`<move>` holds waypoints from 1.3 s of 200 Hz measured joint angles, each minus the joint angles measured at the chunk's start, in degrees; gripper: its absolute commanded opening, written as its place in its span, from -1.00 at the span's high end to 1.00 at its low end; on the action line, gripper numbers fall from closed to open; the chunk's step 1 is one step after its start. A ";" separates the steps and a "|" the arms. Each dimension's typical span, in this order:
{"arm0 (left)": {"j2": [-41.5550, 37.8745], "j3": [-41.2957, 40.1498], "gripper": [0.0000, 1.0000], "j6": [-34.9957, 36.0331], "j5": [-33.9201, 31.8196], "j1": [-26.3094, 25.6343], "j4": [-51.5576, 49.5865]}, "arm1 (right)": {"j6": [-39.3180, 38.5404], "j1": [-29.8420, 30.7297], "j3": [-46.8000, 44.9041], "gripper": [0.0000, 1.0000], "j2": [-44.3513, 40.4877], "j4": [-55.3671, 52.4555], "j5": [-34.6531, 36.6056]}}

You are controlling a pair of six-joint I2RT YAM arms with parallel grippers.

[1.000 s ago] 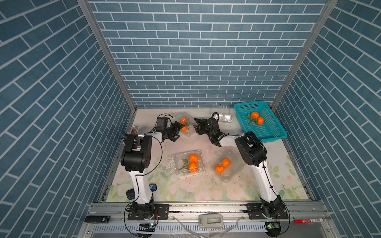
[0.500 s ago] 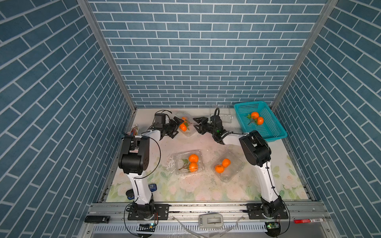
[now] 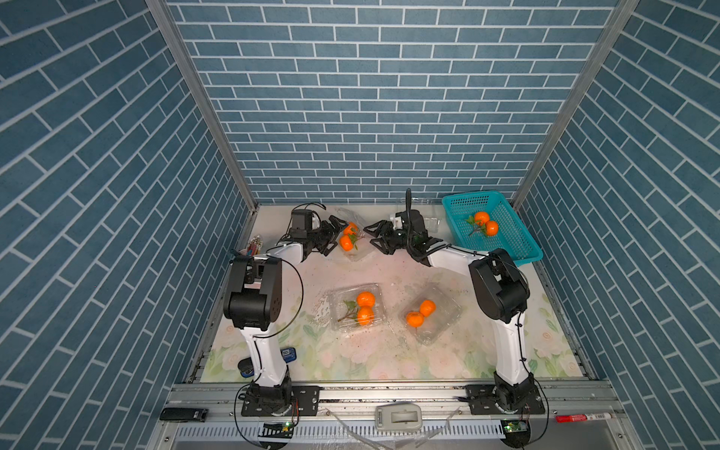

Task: Take oranges out of containers
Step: Open the packing box at the center of the board.

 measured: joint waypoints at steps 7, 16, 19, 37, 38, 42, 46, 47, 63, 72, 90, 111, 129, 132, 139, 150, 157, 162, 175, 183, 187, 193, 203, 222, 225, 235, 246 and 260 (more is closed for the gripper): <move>0.00 0.09 -0.99 0.09 0.24 0.00 0.00 | -1.49 0.00 0.00 -0.32 -0.57 -1.40 0.00; 0.00 0.13 -0.99 0.17 0.48 0.00 -0.02 | -3.32 -0.02 0.00 -0.33 -1.27 -3.15 0.00; 0.00 0.15 -0.99 0.20 0.55 0.00 0.00 | -4.00 -0.04 0.00 -0.35 -1.51 -3.76 0.04; 0.00 0.31 -0.99 0.24 0.79 0.00 -0.02 | -7.30 -0.24 -0.02 -0.42 -2.93 -6.86 0.15; 0.00 0.31 -0.99 0.24 0.81 0.00 -0.02 | -7.50 -0.24 -0.02 -0.42 -3.08 -7.10 0.22; 0.00 0.35 -0.99 0.26 0.85 -0.02 -0.02 | -8.07 -0.26 -0.09 -0.42 -3.43 -7.69 0.24; 0.00 0.42 -0.99 0.26 0.85 -0.04 -0.07 | -8.81 -0.28 -0.22 -0.43 -3.91 -8.20 0.37; 0.00 0.44 -0.99 0.26 0.85 -0.07 -0.07 | -8.90 -0.31 -0.24 -0.43 -4.00 -8.24 0.37; 0.00 1.03 -0.99 0.72 0.70 -0.20 -0.76 | -11.32 -0.44 -1.11 -0.45 -6.05 -9.81 0.79; 0.00 1.81 -0.99 1.42 0.33 -0.39 -1.86 | -12.52 -0.55 -1.77 -0.52 -7.56 -11.08 1.11; 0.00 4.94 -0.99 3.37 -0.81 -1.25 -5.70 | -15.32 -0.87 -2.32 -0.66 -10.01 -13.44 1.99; 0.07 10.67 -0.99 6.32 -2.60 -2.80 -11.08 | -18.18 -1.42 -3.34 -0.77 -13.16 -15.87 4.02; 1.14 17.09 -0.99 8.55 -4.22 -4.33 -15.78 | -20.17 -1.81 -4.22 -0.83 -15.45 -17.86 6.08; 1.49 18.12 -0.99 8.94 -4.57 -4.57 -16.26 | -20.59 -1.84 -4.24 -0.83 -15.67 -18.29 6.45; 2.27 20.39 -0.99 9.60 -5.14 -5.09 -17.57 | -21.46 -1.88 -4.24 -0.84 -16.20 -19.37 7.23; 3.23 22.67 -0.99 10.21 -5.92 -5.73 -19.15 | -22.67 -1.99 -4.20 -0.85 -16.61 -21.05 8.28; 3.72 23.45 -0.99 10.54 -6.32 -6.03 -20.09 | -23.54 -2.03 -4.20 -0.85 -16.79 -22.16 9.07; 4.04 23.76 -0.99 10.78 -6.73 -6.21 -20.76 | -24.09 -2.03 -4.20 -0.85 -16.87 -23.04 9.73; 4.70 23.89 -0.99 11.39 -7.52 -6.45 -22.64 | -25.51 -2.03 -4.20 -0.85 -16.98 -25.24 11.06; 5.14 23.89 -0.99 11.93 -8.00 -6.45 -24.11 | -26.32 -2.03 -4.20 -0.85 -17.00 -26.58 11.98; 5.35 24.02 -0.99 12.31 -8.31 -6.45 -24.83 | -26.64 -2.03 -4.20 -0.85 -17.05 -27.10 12.41; 5.66 24.33 -0.99 12.81 -8.70 -6.45 -26.16 | -27.06 -2.03 -4.20 -0.86 -17.11 -27.91 13.25; 6.29 25.22 -0.99 13.81 -9.27 -6.45 -28.39 | -27.45 -2.01 -4.31 -0.85 -17.22 -28.72 14.43; 7.23 28.24 -0.99 15.87 -10.12 -6.38 -32.44 | -27.89 -1.70 -5.35 -0.85 -17.81 -29.20 16.94; 7.23 28.63 -0.99 16.15 -10.25 -6.38 -32.85 | -27.89 -1.66 -5.53 -0.85 -17.86 -29.29 17.31; 7.19 29.46 -0.99 16.74 -10.60 -6.25 -33.64 | -27.87 -1.42 -5.60 -0.84 -17.77 -29.68 18.18; 6.86 29.66 -0.99 17.27 -11.06 -6.14 -33.97 | -27.87 -0.90 -5.01 -0.84 -17.20 -30.51 18.56; 6.19 28.57 -0.99 17.66 -11.43 -5.90 -34.25 | -27.87 0.31 -2.80 -0.76 -15.32 -31.17 19.17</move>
